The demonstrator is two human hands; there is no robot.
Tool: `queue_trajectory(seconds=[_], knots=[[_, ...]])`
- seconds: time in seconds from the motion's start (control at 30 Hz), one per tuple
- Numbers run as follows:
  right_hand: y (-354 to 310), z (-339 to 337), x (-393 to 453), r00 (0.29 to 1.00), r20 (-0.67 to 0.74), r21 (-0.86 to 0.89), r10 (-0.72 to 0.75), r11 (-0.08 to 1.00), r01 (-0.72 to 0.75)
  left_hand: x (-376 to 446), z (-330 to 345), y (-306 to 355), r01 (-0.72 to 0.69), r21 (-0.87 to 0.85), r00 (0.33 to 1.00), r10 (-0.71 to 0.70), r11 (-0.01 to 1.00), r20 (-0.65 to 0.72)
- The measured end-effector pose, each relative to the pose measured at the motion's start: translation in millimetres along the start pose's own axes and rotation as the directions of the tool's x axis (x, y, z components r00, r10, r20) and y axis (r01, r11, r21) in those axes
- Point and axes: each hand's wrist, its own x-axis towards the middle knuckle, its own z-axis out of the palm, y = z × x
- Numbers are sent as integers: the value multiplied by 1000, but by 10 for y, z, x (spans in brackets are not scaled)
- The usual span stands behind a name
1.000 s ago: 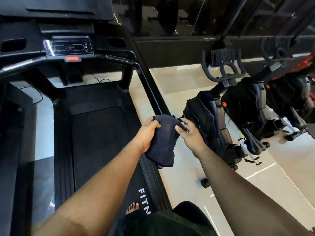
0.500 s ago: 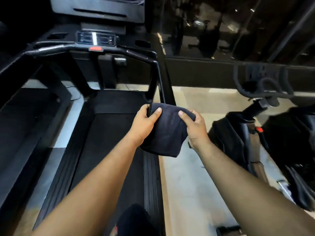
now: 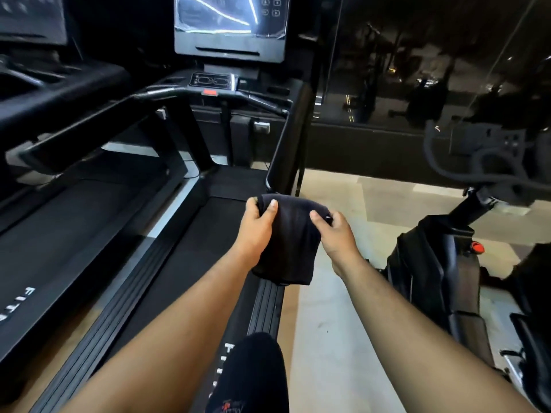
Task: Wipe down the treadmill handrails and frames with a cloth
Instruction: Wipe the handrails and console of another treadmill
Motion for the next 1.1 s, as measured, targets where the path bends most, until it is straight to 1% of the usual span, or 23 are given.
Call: queue_trajectory(seconds=[0.07,0.13,0.2,0.27,0.3,0.37,0.4,0.47,0.5,0.53,0.57,0.6,0.63,0.67,0.7,0.77,0.83,0.87,0.9,0.93,0.97,1.03,1.1], knots=[[11,-67,-28,1000,23,-35,14,999,-13,-72,94,24,0,0,1000,0,1000,15],[9,-93,58,1000,-1,-72,8,997,-8,-71,142,59,-12,27,1000,12,1000,20],[-20,-86,219,998,-64,-135,-6,991,-3,-5,127,75,-49,100,999,48,994,9],[-87,-36,448,990,-140,-214,-19,977,-11,166,60,41,-81,238,997,80,968,14],[-142,-19,501,983,-180,-256,-48,967,0,205,19,27,-87,323,996,86,942,19],[-281,77,769,960,-236,-343,-151,937,63,452,-34,-37,-114,457,993,113,882,31],[-356,151,951,944,-255,-381,-212,919,103,626,-41,-71,-150,510,987,153,847,36],[-486,323,1259,911,-276,-407,-307,896,179,921,-45,-122,-232,597,964,263,768,35],[-532,451,1463,899,-273,-397,-342,891,218,1117,-39,-142,-242,632,956,291,736,26],[-540,587,1641,900,-236,-376,-365,889,262,1261,-34,-148,-226,660,955,296,717,6],[-507,754,1835,921,-159,-372,-356,886,278,1435,-35,-174,-190,666,960,279,721,-28],[-439,901,1942,950,-48,-401,-310,877,266,1542,-40,-200,-152,651,966,251,744,-61],[-363,1013,1990,971,60,-467,-231,853,231,1624,-44,-224,-124,610,970,224,782,-90],[-273,1092,2024,981,128,-518,-143,834,189,1718,-39,-260,-103,548,976,192,830,-106],[-188,1109,1996,981,162,-528,-102,831,174,1748,-16,-264,-84,473,985,146,877,-96],[-64,1065,1933,972,197,-474,-129,855,210,1839,71,-248,-25,267,999,36,963,-36],[-3,1030,1957,959,241,-461,-146,852,246,1942,209,-173,54,89,998,-56,995,22],[-9,1036,2039,954,255,-460,-155,849,261,1983,263,-141,76,45,997,-77,996,29],[-14,1039,2195,954,250,-444,-165,856,264,2040,325,-129,85,33,996,-86,996,16],[-48,1049,2372,958,231,-416,-171,872,257,2073,360,-109,84,55,996,-83,995,-11],[-63,1041,2564,965,205,-372,-163,899,231,2102,402,-119,78,107,996,-73,991,-45],[-87,1021,2792,978,153,-303,-144,935,185,2111,428,-116,26,245,997,-9,969,-71],[-7,1023,2710,981,139,-271,-138,947,172,2098,452,-123,-5,382,995,42,924,-88]])
